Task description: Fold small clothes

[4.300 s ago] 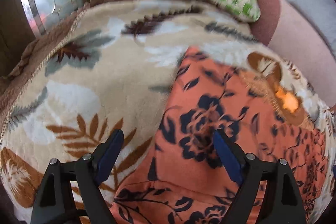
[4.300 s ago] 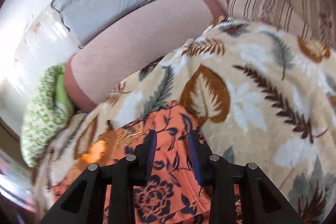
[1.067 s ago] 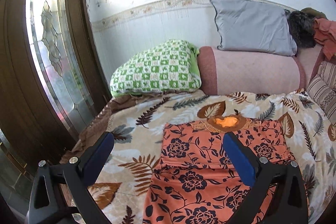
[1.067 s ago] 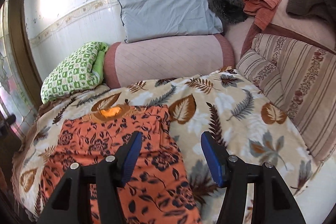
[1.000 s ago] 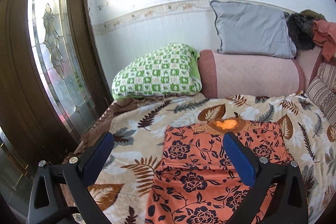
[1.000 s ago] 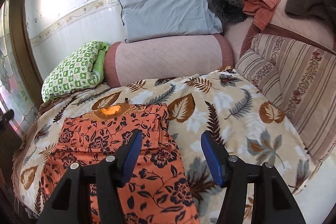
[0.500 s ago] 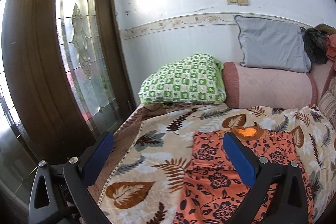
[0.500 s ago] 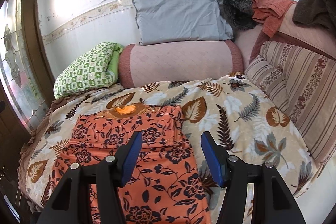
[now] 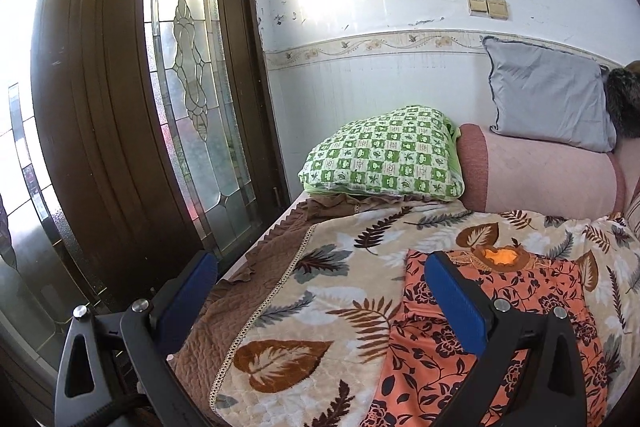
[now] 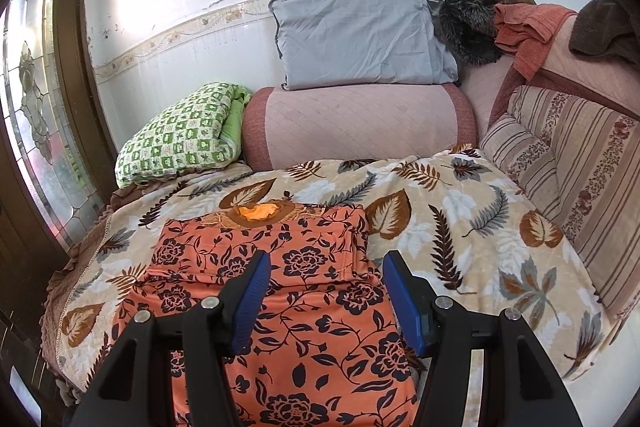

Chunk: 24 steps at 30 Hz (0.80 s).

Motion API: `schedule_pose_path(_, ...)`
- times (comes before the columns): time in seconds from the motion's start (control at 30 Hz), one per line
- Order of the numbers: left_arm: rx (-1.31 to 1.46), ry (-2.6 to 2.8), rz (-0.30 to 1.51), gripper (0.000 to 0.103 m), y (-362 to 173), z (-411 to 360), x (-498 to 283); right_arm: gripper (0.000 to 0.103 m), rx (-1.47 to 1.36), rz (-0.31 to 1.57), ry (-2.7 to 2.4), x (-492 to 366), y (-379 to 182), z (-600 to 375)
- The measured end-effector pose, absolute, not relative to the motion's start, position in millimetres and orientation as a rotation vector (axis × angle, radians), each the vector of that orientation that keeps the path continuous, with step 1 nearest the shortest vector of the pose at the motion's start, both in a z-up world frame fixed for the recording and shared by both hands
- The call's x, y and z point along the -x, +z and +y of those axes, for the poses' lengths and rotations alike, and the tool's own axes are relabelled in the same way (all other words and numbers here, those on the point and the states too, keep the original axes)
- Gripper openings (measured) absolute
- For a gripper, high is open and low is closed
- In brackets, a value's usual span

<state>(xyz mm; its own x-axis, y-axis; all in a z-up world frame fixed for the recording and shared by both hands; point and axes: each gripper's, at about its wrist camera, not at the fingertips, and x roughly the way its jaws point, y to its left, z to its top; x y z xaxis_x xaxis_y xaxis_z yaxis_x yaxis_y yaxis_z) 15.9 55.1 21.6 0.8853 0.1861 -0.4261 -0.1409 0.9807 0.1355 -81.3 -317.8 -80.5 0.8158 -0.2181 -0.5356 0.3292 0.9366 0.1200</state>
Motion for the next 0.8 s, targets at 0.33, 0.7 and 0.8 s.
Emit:
schedule_pose_path(0.33,-0.168,0.019,0.638,0.103,-35.5,45.1,-19.8,0.063,-0.182,0.593,-0.293,93.8,-83.6,-333.6)
schedule_pose_path(0.7,-0.065,-0.242,1.147,0.103,-209.4,59.7,24.4,0.065,-0.503,0.959,-0.220,142.0,-192.2,-426.3)
schedule_pose_path(0.8,-0.044,-0.266,1.163,0.102,-214.7,59.2,28.4,0.065,-0.695,1.080,-0.157,153.7,-243.8,-441.7)
